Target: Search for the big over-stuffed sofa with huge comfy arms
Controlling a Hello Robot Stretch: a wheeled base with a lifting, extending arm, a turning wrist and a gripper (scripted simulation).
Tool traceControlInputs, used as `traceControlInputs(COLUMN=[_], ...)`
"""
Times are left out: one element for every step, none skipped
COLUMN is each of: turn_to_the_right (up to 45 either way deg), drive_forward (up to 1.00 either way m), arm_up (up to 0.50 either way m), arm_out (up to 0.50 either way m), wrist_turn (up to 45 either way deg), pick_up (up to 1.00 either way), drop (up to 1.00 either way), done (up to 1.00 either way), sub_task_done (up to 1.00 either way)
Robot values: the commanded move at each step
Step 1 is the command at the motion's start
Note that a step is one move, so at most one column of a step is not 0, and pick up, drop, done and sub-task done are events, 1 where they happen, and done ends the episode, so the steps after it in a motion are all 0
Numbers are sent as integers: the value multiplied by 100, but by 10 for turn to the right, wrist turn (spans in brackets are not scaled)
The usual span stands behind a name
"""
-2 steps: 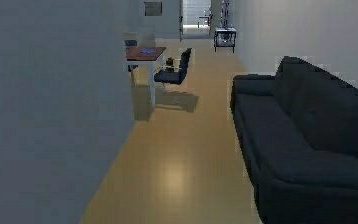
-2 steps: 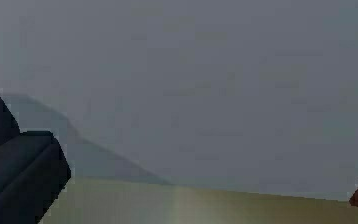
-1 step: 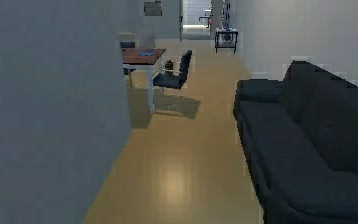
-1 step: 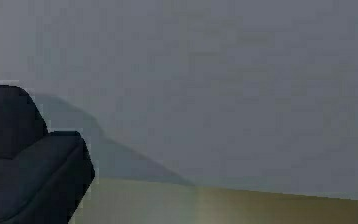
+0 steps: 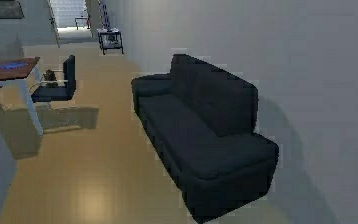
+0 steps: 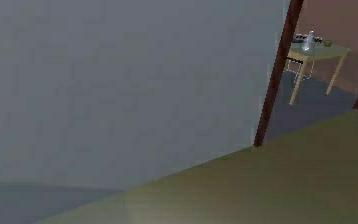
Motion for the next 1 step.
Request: traceControlInputs(turn_to_the_right=[0], drive_forward=[0], arm_up=[0], arm_out=[0], wrist_turn=[0], pick_up=[0], drop=[0], done=[100], sub_task_done=[0])
